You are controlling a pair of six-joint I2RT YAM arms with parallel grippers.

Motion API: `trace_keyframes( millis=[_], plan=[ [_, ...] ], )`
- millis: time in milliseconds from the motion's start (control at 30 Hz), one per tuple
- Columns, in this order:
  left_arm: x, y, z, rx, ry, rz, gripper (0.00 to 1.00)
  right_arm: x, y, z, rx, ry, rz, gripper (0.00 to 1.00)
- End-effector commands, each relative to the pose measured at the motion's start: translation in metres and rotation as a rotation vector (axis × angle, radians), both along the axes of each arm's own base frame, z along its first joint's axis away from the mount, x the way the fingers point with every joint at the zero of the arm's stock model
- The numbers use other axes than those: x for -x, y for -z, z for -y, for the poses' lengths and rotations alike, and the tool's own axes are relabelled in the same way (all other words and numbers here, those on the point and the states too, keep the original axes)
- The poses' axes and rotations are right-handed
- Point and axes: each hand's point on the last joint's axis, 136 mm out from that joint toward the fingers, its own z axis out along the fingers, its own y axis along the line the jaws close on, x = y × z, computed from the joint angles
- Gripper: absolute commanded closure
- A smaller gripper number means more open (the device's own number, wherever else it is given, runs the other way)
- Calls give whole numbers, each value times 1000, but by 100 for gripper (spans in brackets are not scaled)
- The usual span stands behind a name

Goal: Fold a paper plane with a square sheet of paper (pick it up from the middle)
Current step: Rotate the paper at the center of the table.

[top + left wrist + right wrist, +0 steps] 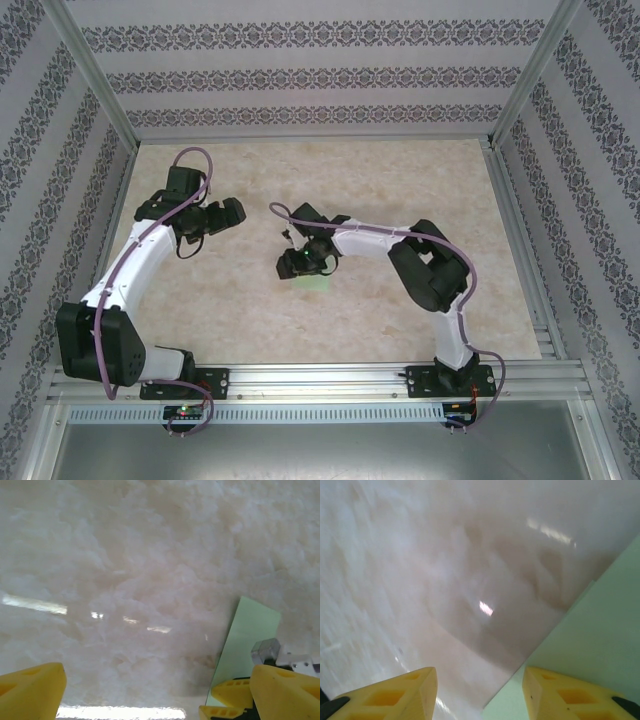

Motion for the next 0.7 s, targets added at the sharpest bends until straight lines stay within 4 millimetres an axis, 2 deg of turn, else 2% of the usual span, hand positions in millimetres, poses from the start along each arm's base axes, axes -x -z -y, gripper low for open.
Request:
trace_keyframes(
  millis=[0,100,200,333,433,567,667],
  plan=[
    [-6,4,26,132,75,8,10,4,-17,24,-11,8,-6,50],
    [-4,10,46,171,133,-11,15,-12,-52,29,-82,142,61,47],
    [0,12,72,213,205,-16,24,-20,-65,49,-92,324,76,46],
    [6,17,112,283,297,-25,41,-16,-64,85,-42,496,91,46],
    [11,27,143,311,362,-53,52,-10,-59,102,-45,571,80,46],
    [17,47,181,325,426,-114,67,-6,-47,116,-48,624,44,46],
    [20,65,203,317,460,-156,76,-4,-42,119,-59,639,30,46]
  ],
)
